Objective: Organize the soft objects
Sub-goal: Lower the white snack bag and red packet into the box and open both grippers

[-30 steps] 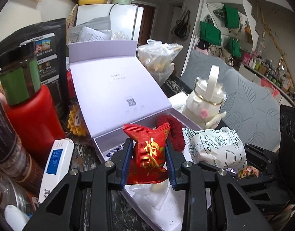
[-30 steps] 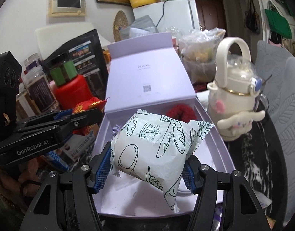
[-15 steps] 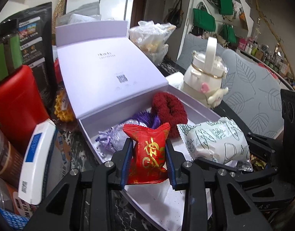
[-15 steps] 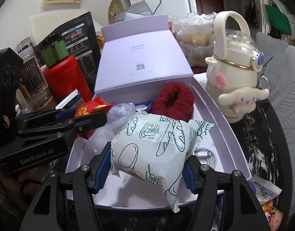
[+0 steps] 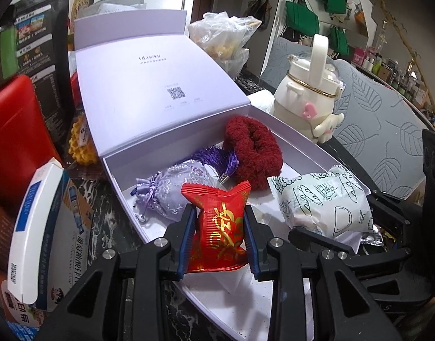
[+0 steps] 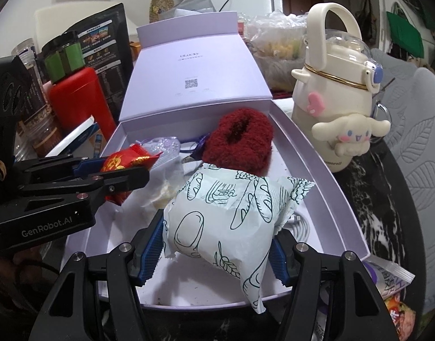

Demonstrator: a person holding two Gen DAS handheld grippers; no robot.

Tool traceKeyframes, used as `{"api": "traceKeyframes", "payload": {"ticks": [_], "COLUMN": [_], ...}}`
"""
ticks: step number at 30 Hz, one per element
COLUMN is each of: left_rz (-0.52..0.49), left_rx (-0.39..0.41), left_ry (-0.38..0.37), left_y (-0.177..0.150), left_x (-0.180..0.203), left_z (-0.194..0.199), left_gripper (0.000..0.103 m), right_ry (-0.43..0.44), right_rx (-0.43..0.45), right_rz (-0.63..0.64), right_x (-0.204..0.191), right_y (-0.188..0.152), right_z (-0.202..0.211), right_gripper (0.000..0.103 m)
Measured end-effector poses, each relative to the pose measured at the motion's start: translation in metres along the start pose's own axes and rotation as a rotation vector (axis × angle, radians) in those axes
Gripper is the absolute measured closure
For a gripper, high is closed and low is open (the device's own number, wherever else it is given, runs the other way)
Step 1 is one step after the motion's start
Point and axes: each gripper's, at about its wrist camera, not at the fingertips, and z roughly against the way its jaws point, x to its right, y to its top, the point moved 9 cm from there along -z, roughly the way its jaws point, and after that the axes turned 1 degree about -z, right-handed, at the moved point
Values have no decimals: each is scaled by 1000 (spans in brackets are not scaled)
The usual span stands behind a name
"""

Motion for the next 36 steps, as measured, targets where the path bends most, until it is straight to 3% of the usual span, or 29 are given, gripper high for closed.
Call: {"api": "traceKeyframes", "payload": {"ticks": [13, 21, 30, 33, 35, 36], "left_rz": [-8, -15, -60, -83, -80, -76], "left_rx": [-27, -35, -32, -33, -34, -32], "left_ry": [27, 47, 63, 97, 105, 105], "left_y": [2, 3, 8, 9, 10, 10], "left_x": [0, 3, 10, 12, 13, 13], "left_z": [-11, -15, -12, -10, -9, -8], "left_gripper": [71, 71, 70, 63, 50, 35], "right_ry": [-32, -48, -101, -96, -96, -96], "right_rx": [27, 30, 53, 60, 66, 68], "right_rz": [-3, -27, -1, -10, -14, -16], "right_x": [6, 13, 20, 23, 25, 25], "right_y": [1, 1, 1, 2, 2, 3], "right_z": [-1, 2, 14, 18, 20, 21], "right_gripper": [37, 25, 24, 24, 24, 24]}}
